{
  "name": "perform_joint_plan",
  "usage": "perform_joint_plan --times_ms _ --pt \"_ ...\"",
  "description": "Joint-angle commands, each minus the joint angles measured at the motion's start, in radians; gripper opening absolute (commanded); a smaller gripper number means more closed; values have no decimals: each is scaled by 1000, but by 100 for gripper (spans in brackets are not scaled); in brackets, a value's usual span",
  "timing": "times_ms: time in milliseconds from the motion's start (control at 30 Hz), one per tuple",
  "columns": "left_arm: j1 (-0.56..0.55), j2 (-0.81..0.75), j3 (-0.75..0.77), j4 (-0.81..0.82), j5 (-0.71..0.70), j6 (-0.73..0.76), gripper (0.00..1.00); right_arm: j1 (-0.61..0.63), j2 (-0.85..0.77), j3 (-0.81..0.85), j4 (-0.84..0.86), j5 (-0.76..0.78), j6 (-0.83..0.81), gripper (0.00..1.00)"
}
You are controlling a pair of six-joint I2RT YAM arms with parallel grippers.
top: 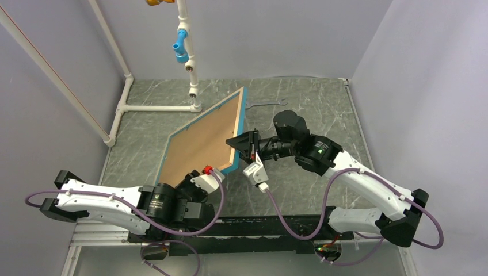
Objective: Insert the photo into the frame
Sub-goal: Turn over the photo frame at the center of the board.
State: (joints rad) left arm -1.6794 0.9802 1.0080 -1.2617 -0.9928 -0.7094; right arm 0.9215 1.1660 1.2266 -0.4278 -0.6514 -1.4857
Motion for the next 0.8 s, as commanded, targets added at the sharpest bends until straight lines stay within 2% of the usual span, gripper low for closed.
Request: perform_joint_plan --times_ms 0,200,533,667,767 --pt "2 -35 34 180 159 -258 0 8 -71 -32 -12 -96 124 2" --pt "2 -19 80 40 121 -428 0 20 -120 -78 -11 -99 181 0" --pt "2 48 148 -259 78 -769 11 40 -187 -120 -87 -91 240 0" --pt "2 58 163 -306 77 -826 22 42 -193 -103 -142 -105 298 0" --pt "2 48 164 -298 73 -825 44 42 -195 -91 -151 -115 367 0"
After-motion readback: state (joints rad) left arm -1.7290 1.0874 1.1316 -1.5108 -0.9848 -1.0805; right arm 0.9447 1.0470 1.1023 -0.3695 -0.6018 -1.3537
